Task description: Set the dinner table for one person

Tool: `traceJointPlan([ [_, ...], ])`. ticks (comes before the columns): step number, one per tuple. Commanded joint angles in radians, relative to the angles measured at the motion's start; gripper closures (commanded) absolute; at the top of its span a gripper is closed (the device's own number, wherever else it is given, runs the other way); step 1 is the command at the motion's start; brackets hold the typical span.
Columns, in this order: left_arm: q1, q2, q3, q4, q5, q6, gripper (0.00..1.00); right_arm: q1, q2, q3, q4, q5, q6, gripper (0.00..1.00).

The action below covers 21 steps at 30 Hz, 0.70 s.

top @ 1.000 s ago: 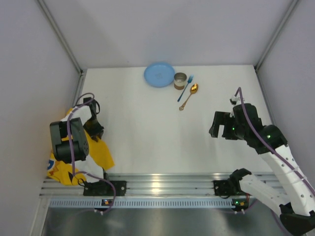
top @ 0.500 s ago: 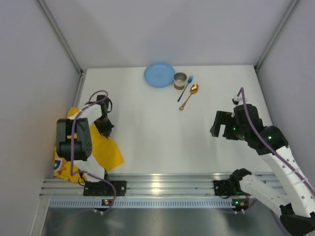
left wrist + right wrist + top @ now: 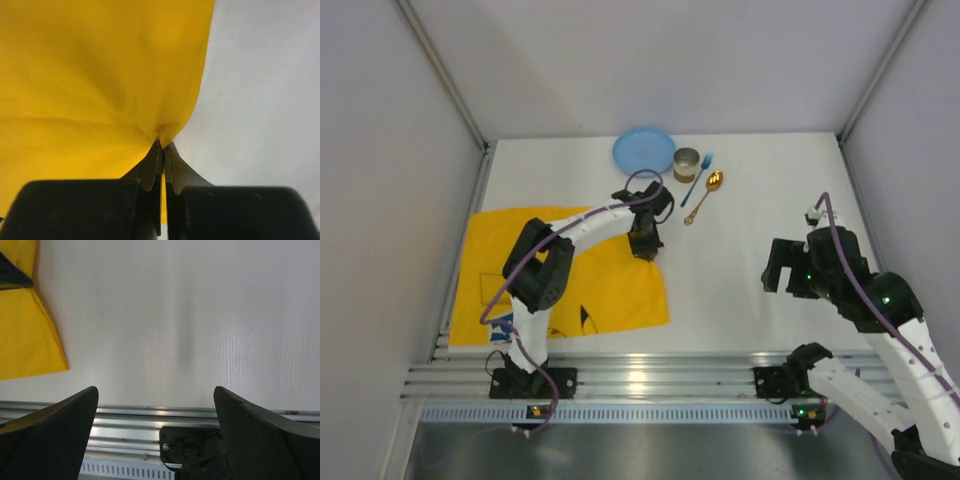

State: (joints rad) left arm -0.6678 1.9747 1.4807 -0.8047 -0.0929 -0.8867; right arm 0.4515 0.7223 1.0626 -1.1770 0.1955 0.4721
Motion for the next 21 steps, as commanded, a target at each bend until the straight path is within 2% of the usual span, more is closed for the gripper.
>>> traceJointPlan([
  [1, -0.125, 0.102, 0.229, -0.028, 0.05, -0.086, 1.0, 0.018, -0.029, 0.059, -0.05, 0.041, -0.013, 0.0],
  [3, -0.17, 0.208, 0.347, -0.082, 0.062, -0.106, 1.0, 0.018, -0.034, 0.063, -0.062, 0.045, -0.001, 0.0],
  [4, -0.186, 0.243, 0.459, -0.103, 0.07, -0.116, 1.0, 0.016, -0.037, 0.066, -0.068, 0.051, 0.0, 0.0],
  [7, -0.233, 0.36, 0.605, -0.139, 0.139, -0.176, 1.0, 0.018, -0.04, 0.077, -0.088, 0.062, 0.016, 0.0],
  [9, -0.248, 0.409, 0.633, -0.125, 0.2, -0.225, 1.0, 0.018, -0.047, 0.085, -0.102, 0.064, 0.026, 0.0],
  [15, -0.285, 0.444, 0.675, -0.061, 0.229, -0.31, 1.0, 0.018, -0.109, 0.079, -0.127, 0.074, 0.051, 0.0],
  [21, -0.314, 0.489, 0.728, 0.156, 0.312, -0.346, 1.0, 0.019, -0.152, 0.053, -0.141, 0.076, 0.068, 0.0],
])
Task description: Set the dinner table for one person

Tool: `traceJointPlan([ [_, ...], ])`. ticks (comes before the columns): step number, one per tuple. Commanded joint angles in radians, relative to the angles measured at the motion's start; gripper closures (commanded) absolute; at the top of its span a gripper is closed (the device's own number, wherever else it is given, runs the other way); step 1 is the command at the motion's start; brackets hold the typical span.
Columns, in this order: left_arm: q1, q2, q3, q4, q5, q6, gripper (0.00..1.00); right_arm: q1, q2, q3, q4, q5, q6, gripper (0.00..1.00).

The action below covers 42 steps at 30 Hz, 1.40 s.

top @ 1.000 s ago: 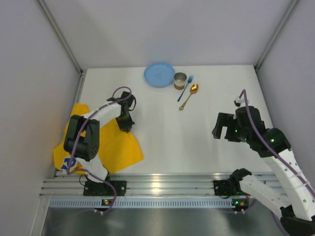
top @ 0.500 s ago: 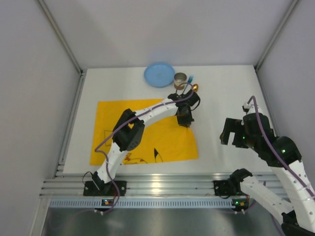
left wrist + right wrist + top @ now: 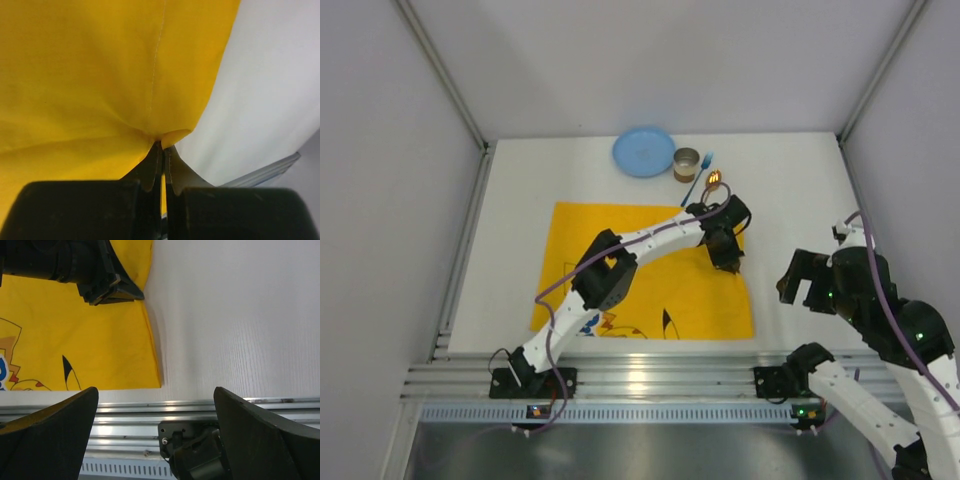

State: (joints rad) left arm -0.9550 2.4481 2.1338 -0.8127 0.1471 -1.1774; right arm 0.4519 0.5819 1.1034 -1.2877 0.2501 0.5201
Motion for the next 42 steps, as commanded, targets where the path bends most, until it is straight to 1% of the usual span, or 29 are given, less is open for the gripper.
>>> traceJointPlan([
  [1, -0.028, 0.025, 0.098, 0.188, 0.081, -0.063, 1.0, 0.019, -0.01, 0.01, -0.032, 0.021, 0.021, 0.0],
  [3, -0.03, 0.051, 0.104, 0.294, 0.141, -0.109, 0.96, 0.016, -0.007, 0.006, -0.033, 0.018, 0.024, 0.0],
  [5, -0.03, 0.066, 0.107, 0.363, 0.183, -0.137, 0.69, 0.018, -0.002, 0.004, -0.035, 0.017, 0.024, 0.0],
  [6, -0.03, 0.068, 0.11, 0.412, 0.199, -0.14, 0.54, 0.018, -0.001, 0.003, -0.035, 0.017, 0.024, 0.0],
  [7, -0.031, 0.065, 0.124, 0.434, 0.207, -0.125, 0.34, 0.018, 0.002, 0.003, -0.035, 0.017, 0.024, 0.0],
  [8, -0.033, 0.058, 0.139, 0.434, 0.206, -0.108, 0.03, 0.019, 0.004, 0.001, -0.033, 0.017, 0.026, 0.0],
  [13, -0.024, -0.026, 0.158, 0.442, 0.163, -0.041, 0.02, 0.018, 0.01, -0.008, -0.024, 0.021, 0.028, 0.0],
  [15, -0.002, -0.092, 0.155, 0.408, 0.146, 0.013, 0.02, 0.018, 0.018, -0.008, -0.015, 0.02, 0.026, 0.0],
  [17, 0.036, -0.183, 0.126, 0.319, 0.092, 0.07, 0.02, 0.018, 0.038, 0.007, -0.007, 0.017, 0.008, 0.0],
  [18, 0.053, -0.22, 0.1, 0.287, 0.071, 0.135, 0.02, 0.018, 0.053, 0.018, -0.001, 0.015, -0.002, 0.0],
  [19, 0.089, -0.298, 0.033, 0.259, 0.03, 0.171, 0.02, 0.018, 0.094, 0.045, -0.002, 0.023, -0.006, 0.0],
  [21, 0.133, -0.371, -0.047, 0.15, -0.018, 0.267, 0.02, 0.018, 0.151, 0.084, 0.008, 0.02, -0.023, 0.0],
  [22, 0.154, -0.406, -0.133, 0.112, -0.044, 0.298, 0.02, 0.018, 0.183, 0.131, 0.016, 0.014, -0.029, 0.0],
  [24, 0.206, -0.509, -0.231, 0.01, -0.144, 0.394, 0.02, 0.019, 0.287, 0.191, 0.048, 0.0, -0.041, 0.0],
  [25, 0.229, -0.57, -0.333, -0.023, -0.22, 0.419, 0.02, 0.018, 0.355, 0.255, 0.063, -0.014, -0.057, 0.0],
  [26, 0.24, -0.601, -0.388, -0.042, -0.294, 0.444, 0.02, 0.018, 0.392, 0.288, 0.098, -0.031, -0.068, 0.0],
  [27, 0.248, -0.629, -0.444, -0.072, -0.335, 0.481, 0.02, 0.018, 0.427, 0.321, 0.117, -0.04, -0.075, 0.0],
  [28, 0.257, -0.653, -0.548, -0.083, -0.366, 0.487, 0.02, 0.016, 0.461, 0.351, 0.14, -0.049, -0.08, 0.0],
  [30, 0.286, -0.722, -0.651, -0.086, -0.386, 0.507, 0.02, 0.011, 0.577, 0.426, 0.215, -0.078, -0.12, 0.0],
  [31, 0.307, -0.765, -0.746, -0.076, -0.379, 0.51, 0.02, 0.005, 0.628, 0.494, 0.228, -0.098, -0.127, 0.0],
  [32, 0.318, -0.787, -0.788, -0.066, -0.362, 0.513, 0.02, -0.002, 0.754, 0.541, 0.229, -0.107, -0.132, 0.0],
  [33, 0.328, -0.807, -0.823, -0.059, -0.322, 0.524, 0.02, -0.018, 0.827, 0.593, 0.211, -0.117, -0.127, 0.0],
  [34, 0.341, -0.84, -0.868, -0.071, -0.308, 0.525, 0.02, -0.027, 0.902, 0.709, 0.19, -0.135, -0.12, 0.0],
  [35, 0.343, -0.853, -0.877, -0.083, -0.301, 0.525, 0.02, -0.038, 1.052, 0.769, 0.167, -0.153, -0.097, 0.02],
  [36, 0.343, -0.866, -0.885, -0.091, -0.297, 0.532, 0.02, -0.051, 1.12, 0.824, 0.137, -0.173, -0.091, 0.06],
  [37, 0.344, -0.879, -0.888, -0.098, -0.288, 0.538, 0.02, -0.053, 1.182, 0.908, 0.134, -0.19, -0.088, 0.07],
  [38, 0.343, -0.903, -0.891, -0.101, -0.288, 0.548, 0.02, -0.059, 1.279, 0.94, 0.148, -0.196, -0.077, 0.07],
  [40, 0.343, -0.932, -0.899, -0.103, -0.291, 0.562, 0.02, -0.071, 1.361, 1.016, 0.177, -0.213, -0.075, 0.07],
  [42, 0.344, -0.951, -0.908, -0.112, -0.308, 0.579, 0.02, -0.085, 1.467, 1.071, 0.205, -0.226, -0.06, 0.05],
])
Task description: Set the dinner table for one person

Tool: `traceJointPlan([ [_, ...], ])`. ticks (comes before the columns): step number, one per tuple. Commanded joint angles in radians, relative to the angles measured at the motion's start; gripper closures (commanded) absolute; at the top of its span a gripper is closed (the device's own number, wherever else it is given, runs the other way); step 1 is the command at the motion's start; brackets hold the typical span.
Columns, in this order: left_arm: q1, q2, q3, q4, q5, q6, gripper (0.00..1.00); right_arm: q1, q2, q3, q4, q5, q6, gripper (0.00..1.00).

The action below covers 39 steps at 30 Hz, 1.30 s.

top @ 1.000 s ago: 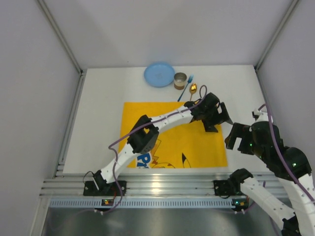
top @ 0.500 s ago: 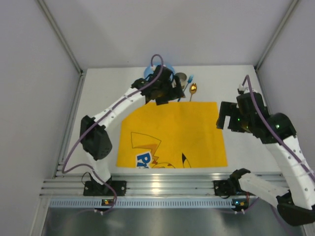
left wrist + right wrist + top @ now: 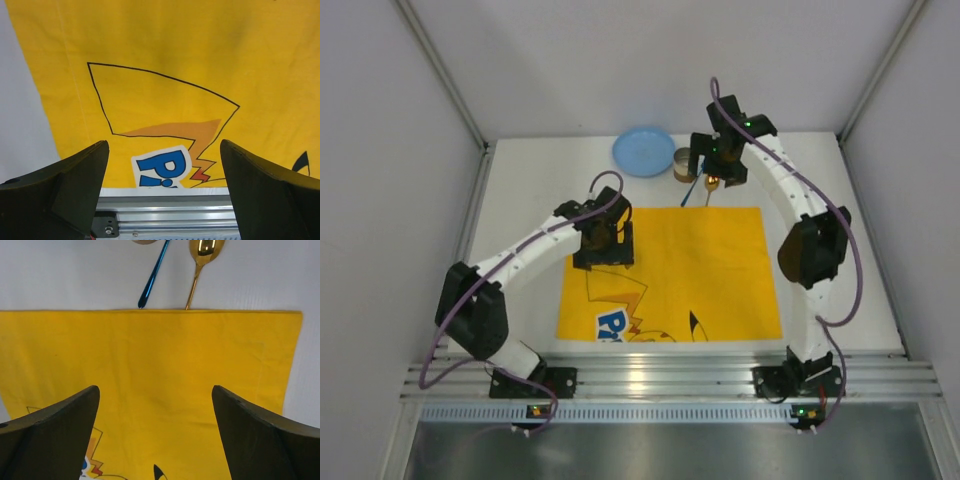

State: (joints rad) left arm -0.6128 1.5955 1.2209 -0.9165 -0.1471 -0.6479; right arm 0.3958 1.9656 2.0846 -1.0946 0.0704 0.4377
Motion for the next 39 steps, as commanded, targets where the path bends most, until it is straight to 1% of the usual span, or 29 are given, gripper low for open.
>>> traceJointPlan([
  [1, 0.004, -0.118, -0.007, -0.01, -0.017, 0.054, 0.02, -0.034, 0.116, 0.144, 0.013, -0.04, 0.027, 0.05],
  [3, 0.007, -0.132, -0.017, -0.024, -0.012, 0.06, 0.02, -0.049, 0.197, 0.182, 0.009, -0.032, 0.051, 0.05],
  [5, 0.01, -0.155, -0.014, -0.041, -0.002, 0.059, 0.02, -0.066, 0.26, 0.215, 0.009, -0.053, 0.076, 0.07],
  [6, 0.012, -0.161, -0.015, -0.047, 0.001, 0.059, 0.02, -0.078, 0.277, 0.224, 0.009, -0.057, 0.079, 0.1],
  [8, 0.016, -0.181, -0.014, -0.044, 0.004, 0.066, 0.02, -0.089, 0.315, 0.23, 0.015, -0.047, 0.073, 0.13],
  [9, 0.021, -0.186, -0.012, -0.044, -0.003, 0.07, 0.02, -0.098, 0.325, 0.23, 0.018, -0.044, 0.07, 0.19],
  [11, 0.036, -0.19, -0.009, -0.039, -0.015, 0.073, 0.02, -0.107, 0.358, 0.229, 0.032, -0.04, 0.056, 0.23],
  [13, 0.063, -0.175, -0.001, -0.035, -0.02, 0.074, 0.02, -0.114, 0.39, 0.235, 0.036, -0.043, 0.042, 0.24],
  [14, 0.076, -0.164, 0.006, -0.039, -0.016, 0.074, 0.02, -0.112, 0.403, 0.236, 0.041, -0.043, 0.036, 0.28],
  [20, 0.128, -0.1, 0.092, -0.068, 0.007, 0.099, 0.02, -0.107, 0.467, 0.238, 0.081, -0.038, 0.044, 0.39],
  [25, 0.146, -0.039, 0.149, -0.093, -0.008, 0.111, 0.02, -0.104, 0.522, 0.272, 0.107, -0.034, 0.056, 0.41],
  [27, 0.154, -0.023, 0.176, -0.111, -0.025, 0.122, 0.02, -0.101, 0.538, 0.282, 0.107, -0.029, 0.053, 0.44],
  [28, 0.162, -0.013, 0.183, -0.114, -0.025, 0.126, 0.02, -0.098, 0.55, 0.29, 0.107, -0.008, 0.05, 0.45],
  [29, 0.166, -0.008, 0.187, -0.114, -0.026, 0.134, 0.02, -0.095, 0.555, 0.29, 0.107, 0.008, 0.047, 0.49],
  [31, 0.179, 0.003, 0.196, -0.117, -0.026, 0.14, 0.02, -0.083, 0.565, 0.293, 0.108, 0.055, 0.029, 0.51],
  [32, 0.183, 0.003, 0.198, -0.12, -0.026, 0.145, 0.02, -0.078, 0.57, 0.296, 0.107, 0.071, 0.019, 0.55],
  [35, 0.202, 0.004, 0.2, -0.12, -0.028, 0.145, 0.02, -0.049, 0.585, 0.327, 0.091, 0.158, -0.022, 0.59],
  [37, 0.212, 0.003, 0.2, -0.119, -0.028, 0.142, 0.02, -0.035, 0.596, 0.344, 0.087, 0.195, -0.043, 0.6],
  [39, 0.225, 0.004, 0.2, -0.116, -0.026, 0.14, 0.02, -0.035, 0.604, 0.351, 0.084, 0.197, -0.042, 0.6],
])
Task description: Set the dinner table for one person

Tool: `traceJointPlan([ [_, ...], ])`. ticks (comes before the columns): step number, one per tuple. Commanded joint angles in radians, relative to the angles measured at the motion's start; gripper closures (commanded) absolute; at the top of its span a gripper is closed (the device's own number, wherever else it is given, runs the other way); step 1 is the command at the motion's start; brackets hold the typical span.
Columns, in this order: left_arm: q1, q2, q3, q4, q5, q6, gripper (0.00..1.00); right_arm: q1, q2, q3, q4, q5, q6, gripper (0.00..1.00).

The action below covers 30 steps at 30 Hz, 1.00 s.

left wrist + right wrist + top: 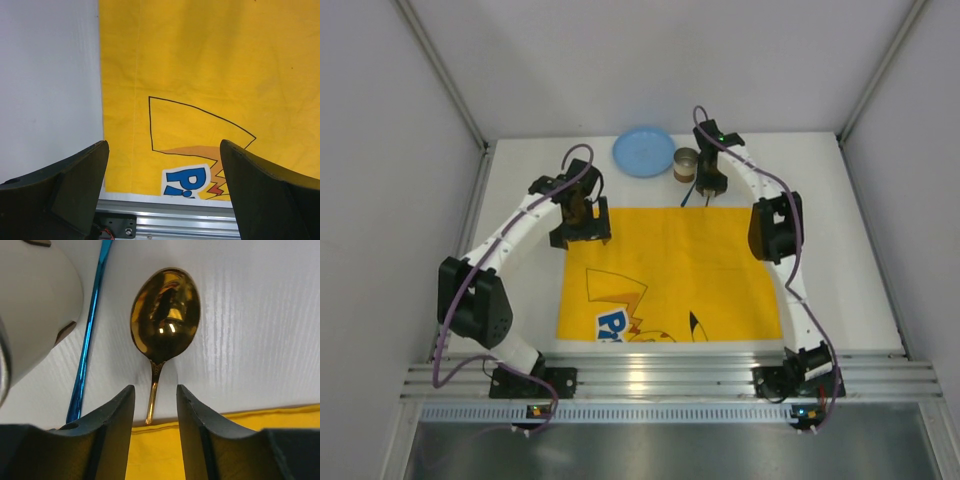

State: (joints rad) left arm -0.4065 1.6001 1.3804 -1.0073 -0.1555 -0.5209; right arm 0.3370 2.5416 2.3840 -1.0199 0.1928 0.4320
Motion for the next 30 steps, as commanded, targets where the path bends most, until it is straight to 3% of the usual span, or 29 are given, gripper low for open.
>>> traceJointPlan([
  [1, 0.018, 0.003, 0.042, -0.021, -0.016, 0.012, 0.02, 0.023, 0.037, 0.058, 0.007, 0.068, -0.038, 0.6],
  [7, 0.029, 0.04, 0.065, -0.02, -0.015, 0.013, 0.02, 0.013, 0.066, 0.049, 0.004, 0.025, -0.036, 0.66],
  [10, 0.032, 0.06, 0.086, -0.025, -0.018, 0.018, 0.02, 0.007, 0.083, 0.052, 0.001, 0.027, -0.038, 0.77],
  [11, 0.032, 0.066, 0.091, -0.027, -0.016, 0.022, 0.02, 0.004, 0.086, 0.053, 0.001, 0.028, -0.038, 0.86],
  [14, 0.035, 0.092, 0.117, -0.037, -0.016, 0.027, 0.02, -0.012, 0.1, 0.058, 0.003, 0.025, -0.035, 0.99],
  [23, 0.035, 0.139, 0.155, -0.06, -0.022, 0.045, 0.02, -0.084, 0.102, 0.148, 0.086, 0.1, -0.032, 1.0],
  [30, 0.037, 0.159, 0.186, -0.076, -0.026, 0.058, 0.02, -0.193, -0.021, 0.15, 0.303, 0.146, -0.016, 1.0],
])
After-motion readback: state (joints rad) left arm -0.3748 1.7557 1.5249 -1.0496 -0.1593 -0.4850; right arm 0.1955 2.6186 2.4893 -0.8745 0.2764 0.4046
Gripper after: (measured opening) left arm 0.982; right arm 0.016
